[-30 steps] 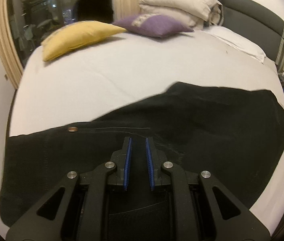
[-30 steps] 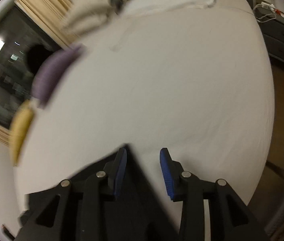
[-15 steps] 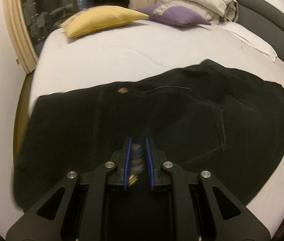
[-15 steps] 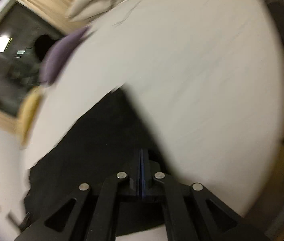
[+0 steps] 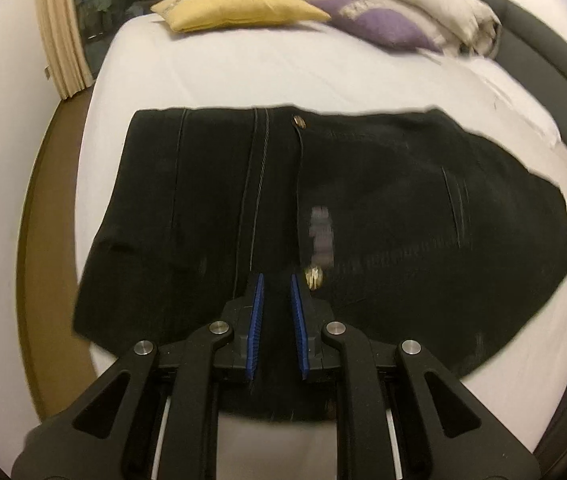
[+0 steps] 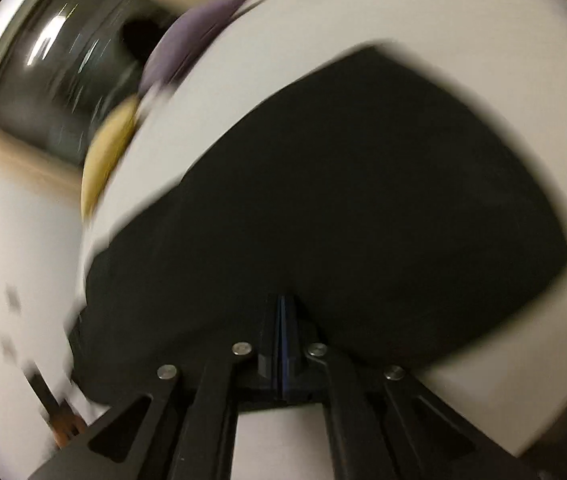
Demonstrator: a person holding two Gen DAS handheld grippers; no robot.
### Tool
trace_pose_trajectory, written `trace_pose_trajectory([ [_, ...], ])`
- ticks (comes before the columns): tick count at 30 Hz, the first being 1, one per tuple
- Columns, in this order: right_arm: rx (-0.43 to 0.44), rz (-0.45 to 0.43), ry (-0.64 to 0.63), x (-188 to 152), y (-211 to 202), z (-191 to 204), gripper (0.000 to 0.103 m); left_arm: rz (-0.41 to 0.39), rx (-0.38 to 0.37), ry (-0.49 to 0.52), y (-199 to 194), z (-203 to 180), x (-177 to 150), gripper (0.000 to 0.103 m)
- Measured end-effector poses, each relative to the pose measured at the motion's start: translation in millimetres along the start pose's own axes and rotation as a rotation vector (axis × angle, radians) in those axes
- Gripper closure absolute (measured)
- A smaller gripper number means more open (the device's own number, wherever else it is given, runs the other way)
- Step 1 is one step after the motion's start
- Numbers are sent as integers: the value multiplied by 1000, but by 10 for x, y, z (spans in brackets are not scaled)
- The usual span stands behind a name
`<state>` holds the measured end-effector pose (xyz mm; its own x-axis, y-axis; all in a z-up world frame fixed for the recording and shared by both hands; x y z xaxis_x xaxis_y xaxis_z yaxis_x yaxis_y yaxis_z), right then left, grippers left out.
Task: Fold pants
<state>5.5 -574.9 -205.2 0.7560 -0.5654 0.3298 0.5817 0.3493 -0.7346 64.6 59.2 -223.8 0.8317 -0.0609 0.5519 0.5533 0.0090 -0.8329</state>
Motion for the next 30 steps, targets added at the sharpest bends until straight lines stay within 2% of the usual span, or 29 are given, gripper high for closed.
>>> trace_pose_trajectory([
  [1, -91, -20, -22, 20, -121, -1, 103, 1, 15, 10, -81, -15, -13, 89],
  [2, -160, -32, -42, 58, -214, 47, 99, -13, 15, 8, -167, -14, 34, 89],
  [3, -160, -48, -73, 75, -309, 171, 92, -37, 7, 5, -220, -30, 77, 89],
  [5, -35, -56, -144, 43, -372, 534, 84, -124, -15, 0, -403, -44, 337, 89],
  [7, 50, -31, -221, -41, -266, 916, 70, -162, -42, 39, -401, -110, 649, 89],
  [8, 107, 10, -285, -115, -119, 1221, 69, -168, -45, 79, -323, -164, 821, 89],
  [10, 184, 79, -367, -265, 124, 1577, 66, -137, -34, 118, -104, -182, 1018, 89],
  [11, 211, 108, -392, -302, 276, 1732, 66, -57, -27, 122, 184, -128, 1113, 89],
  [13, 238, 154, -385, -378, 551, 1821, 66, 14, 11, 98, 537, 0, 1128, 89],
  [14, 223, 167, -352, -318, 683, 1789, 66, 29, -30, 72, 657, 90, 1078, 89],
  [16, 123, 183, -251, -275, 780, 1329, 67, -13, -81, 55, 629, 188, 995, 88],
  [17, 120, 174, -202, -197, 759, 1045, 79, -13, -84, 58, 615, 201, 957, 88],
  [18, 144, 160, -147, -167, 683, 786, 103, -13, -79, 58, 607, 210, 915, 86],
  [20, 160, 77, -45, -64, 372, 362, 103, -38, -65, 54, 533, 243, 822, 87],
  [21, 113, 35, -31, 111, 385, 339, 103, -47, -43, 53, 471, 239, 800, 86],
  [22, 37, -27, -8, 178, 163, 148, 103, -56, 1, 56, 390, 221, 782, 86],
  [23, -25, -79, 45, 239, -47, -55, 99, -70, 65, 64, 282, 167, 789, 86],
  [25, -76, -152, 115, 282, -376, -297, 73, -114, 56, 80, 118, -8, 770, 86],
  [27, -25, -198, 97, 240, -583, -283, 68, -159, 22, 127, -48, -325, 850, 86],
  [29, 82, -151, 48, 238, -538, -95, 67, -181, -21, 200, -100, -719, 982, 86],
  [30, 175, -100, 16, 231, -433, 114, 67, -173, -40, 222, -76, -886, 1030, 86],
])
Point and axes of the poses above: each gripper's, at about its wrist camera, not at the fingertips, and y roughly the way its jaws point, z to its left, x to its top, the point moved 2 cm from there along y, roughly the way its jaws point, and after that the axes turned 7 degrees about x, right-handed, at the moved point
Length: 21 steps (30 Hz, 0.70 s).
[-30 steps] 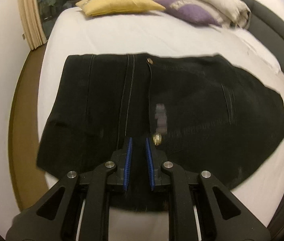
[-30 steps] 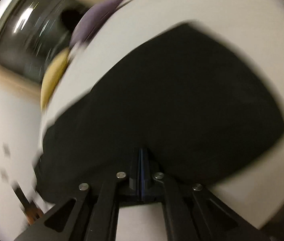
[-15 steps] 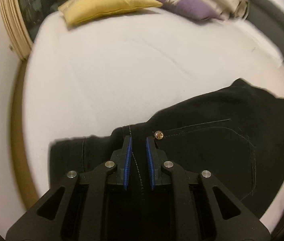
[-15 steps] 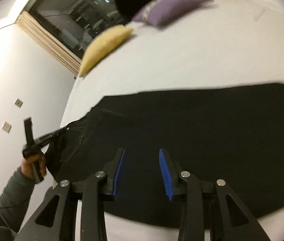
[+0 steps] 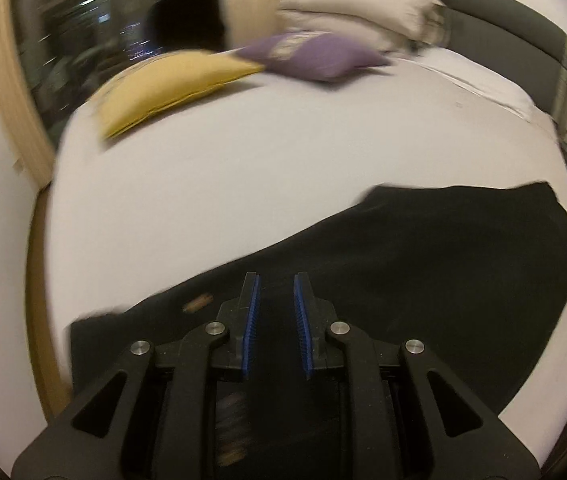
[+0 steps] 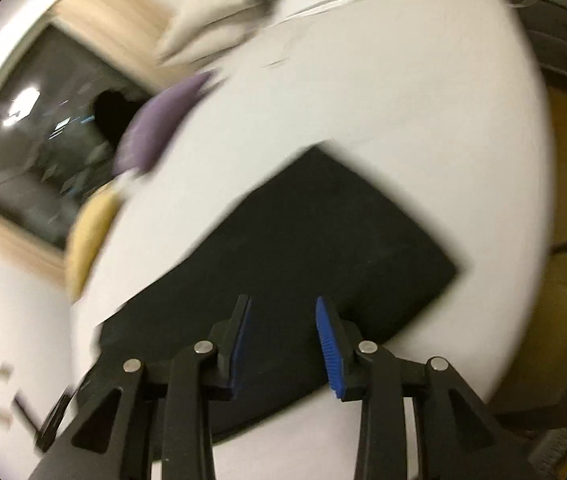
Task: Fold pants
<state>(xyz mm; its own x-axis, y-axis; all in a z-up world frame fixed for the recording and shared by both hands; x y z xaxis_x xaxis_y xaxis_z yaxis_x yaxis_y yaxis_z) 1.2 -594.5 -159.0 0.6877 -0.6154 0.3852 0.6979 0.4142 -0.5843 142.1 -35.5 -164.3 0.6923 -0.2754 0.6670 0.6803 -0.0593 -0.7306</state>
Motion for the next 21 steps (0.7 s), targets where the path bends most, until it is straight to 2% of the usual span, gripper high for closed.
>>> trace_pose_trajectory([
  [2, 165, 131, -96, -96, 422, 561, 67, 59, -35, -5, 207, -179, 81, 86],
  [5, 329, 308, -249, -210, 1138, 1305, 65, 131, 20, 4, 487, -256, -27, 86],
  [7, 397, 392, -246, -154, 1618, 1568, 55, 163, 34, -9, 623, -246, -143, 86],
  [9, 368, 476, -215, -144, 2167, 1626, 54, 146, 29, -33, 627, -261, -197, 86],
  [11, 237, 525, -192, -128, 2595, 1446, 55, 145, 35, -37, 658, -253, -175, 86],
  [12, 197, 518, -161, -29, 2758, 1345, 77, 148, 38, -33, 686, -265, -139, 86],
  [13, 167, 484, -138, 54, 2725, 1229, 100, 149, 41, -30, 710, -301, -126, 86],
  [14, 124, 416, -111, 174, 2599, 1115, 101, 148, 46, -28, 712, -305, -121, 86],
  [15, 85, 320, -89, 323, 2350, 977, 97, 146, 49, -26, 717, -340, -145, 86],
  [16, 32, 228, -83, 481, 2057, 835, 76, 141, 57, -20, 716, -368, -150, 86],
  [17, -11, 155, -81, 613, 1737, 704, 60, 137, 66, -14, 702, -420, -148, 86],
  [18, -10, 114, -85, 610, 1445, 639, 40, 133, 75, -12, 681, -470, -153, 86],
  [21, 25, 31, -89, 649, 634, 361, 38, 135, 90, -26, 629, -488, -193, 86],
])
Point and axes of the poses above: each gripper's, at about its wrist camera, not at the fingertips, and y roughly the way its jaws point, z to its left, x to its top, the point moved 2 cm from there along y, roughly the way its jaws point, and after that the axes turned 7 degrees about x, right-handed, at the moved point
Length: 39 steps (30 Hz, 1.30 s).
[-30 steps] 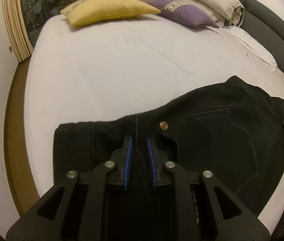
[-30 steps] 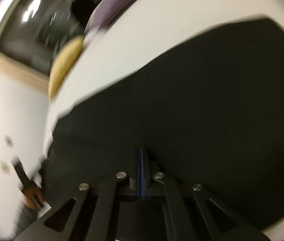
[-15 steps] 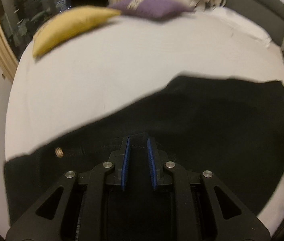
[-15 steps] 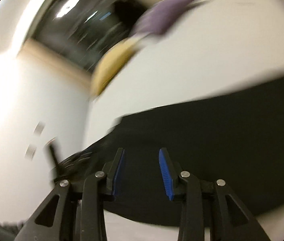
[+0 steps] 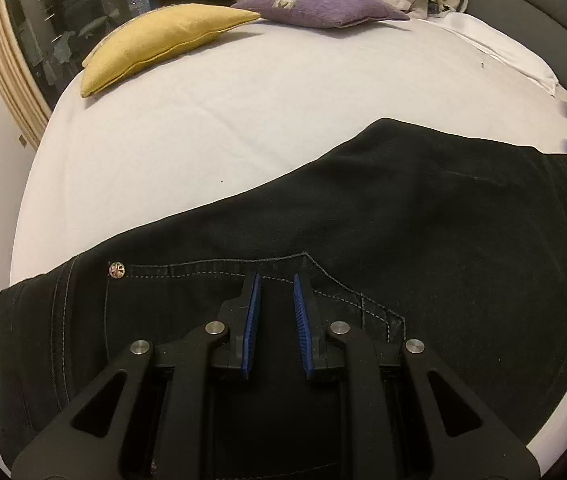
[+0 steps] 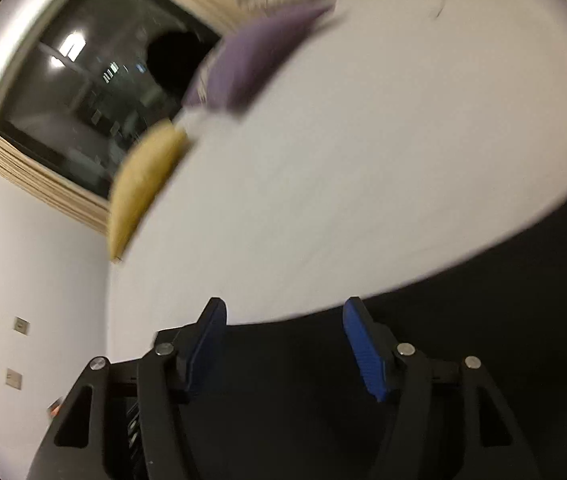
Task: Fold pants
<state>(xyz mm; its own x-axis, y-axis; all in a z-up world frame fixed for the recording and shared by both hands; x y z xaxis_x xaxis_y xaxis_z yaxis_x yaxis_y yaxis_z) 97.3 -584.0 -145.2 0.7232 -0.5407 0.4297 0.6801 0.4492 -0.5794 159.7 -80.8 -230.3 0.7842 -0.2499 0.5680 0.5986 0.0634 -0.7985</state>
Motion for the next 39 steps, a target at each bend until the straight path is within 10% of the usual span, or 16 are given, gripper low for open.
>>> trace_pose_trajectory([
  [6, 6, -109, 115, -653, -1030, -493, 24, 10, 42, 2, -13, -75, 1, 86],
  [13, -33, -164, 381, -907, -657, -791, 24, 25, 62, 5, -38, -132, 19, 86],
  [39, 130, -359, 534, -813, -665, -1396, 23, -17, -185, 143, -791, -1405, -11, 86],
])
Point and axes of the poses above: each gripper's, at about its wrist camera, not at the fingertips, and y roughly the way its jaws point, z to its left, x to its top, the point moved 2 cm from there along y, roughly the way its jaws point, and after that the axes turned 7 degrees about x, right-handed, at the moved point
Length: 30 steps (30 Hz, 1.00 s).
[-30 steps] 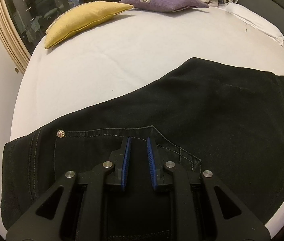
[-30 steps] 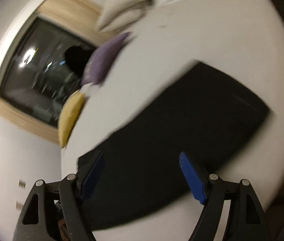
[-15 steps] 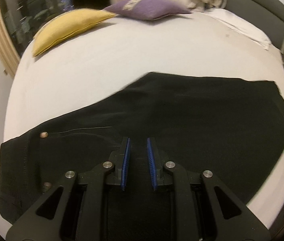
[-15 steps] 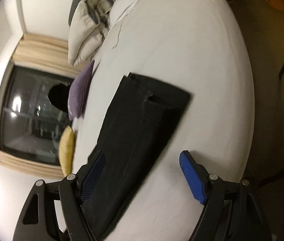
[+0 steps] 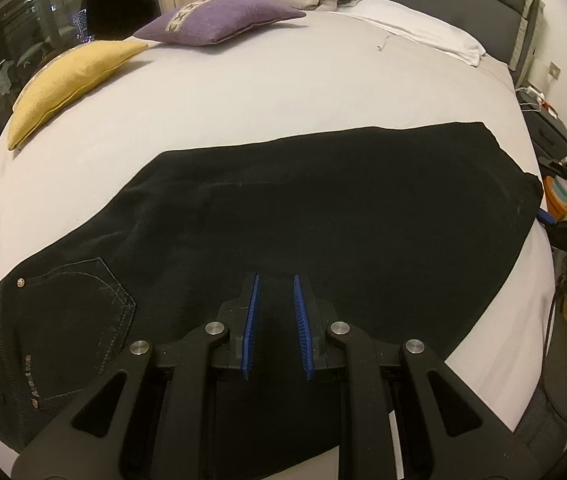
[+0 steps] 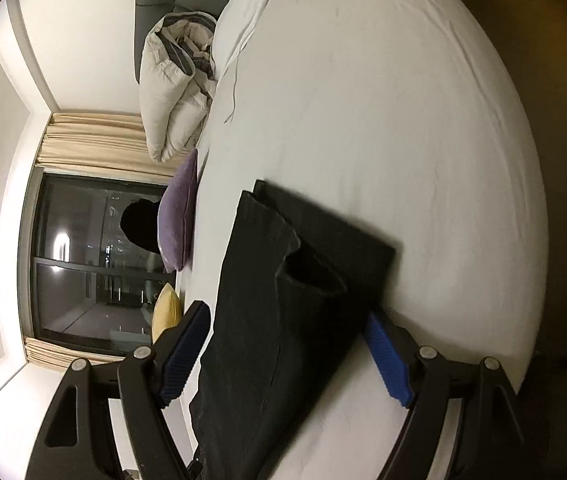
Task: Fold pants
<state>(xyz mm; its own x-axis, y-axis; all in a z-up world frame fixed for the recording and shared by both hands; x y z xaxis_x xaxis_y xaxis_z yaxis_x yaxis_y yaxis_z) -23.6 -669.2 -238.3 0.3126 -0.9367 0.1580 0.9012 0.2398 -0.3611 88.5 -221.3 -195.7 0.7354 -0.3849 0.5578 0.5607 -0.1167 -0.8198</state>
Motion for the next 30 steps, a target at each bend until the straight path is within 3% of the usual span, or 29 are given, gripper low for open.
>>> trace_pose_trajectory([
  [5, 35, -18, -12, 11, 12, -1, 23, 10, -23, -8, 48, -67, -3, 86],
  [10, -3, 12, -121, -83, 157, 158, 26, 28, -47, -22, 129, -120, -13, 86],
  [11, -16, 24, -144, -110, 204, 197, 31, 29, -47, -22, 142, -128, -10, 86],
  [12, -31, 47, -165, -144, 266, 229, 50, 30, -50, -23, 152, -123, -9, 86],
  [13, -39, 66, -164, -166, 320, 232, 76, 29, -54, -29, 155, -113, -11, 86],
  [15, -71, 63, -152, -219, 374, 234, 92, 25, -58, -38, 153, -83, -5, 86],
  [19, -129, 11, -252, -387, 347, 515, 95, 21, -66, -85, 159, 103, -33, 86],
  [23, -203, 18, -484, -719, 416, 1089, 95, 15, -73, -149, 148, 323, -61, 86],
  [26, -261, 65, -722, -1158, 578, 1533, 95, 10, -82, -199, 134, 495, -77, 86],
  [30, -313, 193, -1033, -1999, 861, 1878, 95, -5, -95, -254, 81, 693, -102, 86],
])
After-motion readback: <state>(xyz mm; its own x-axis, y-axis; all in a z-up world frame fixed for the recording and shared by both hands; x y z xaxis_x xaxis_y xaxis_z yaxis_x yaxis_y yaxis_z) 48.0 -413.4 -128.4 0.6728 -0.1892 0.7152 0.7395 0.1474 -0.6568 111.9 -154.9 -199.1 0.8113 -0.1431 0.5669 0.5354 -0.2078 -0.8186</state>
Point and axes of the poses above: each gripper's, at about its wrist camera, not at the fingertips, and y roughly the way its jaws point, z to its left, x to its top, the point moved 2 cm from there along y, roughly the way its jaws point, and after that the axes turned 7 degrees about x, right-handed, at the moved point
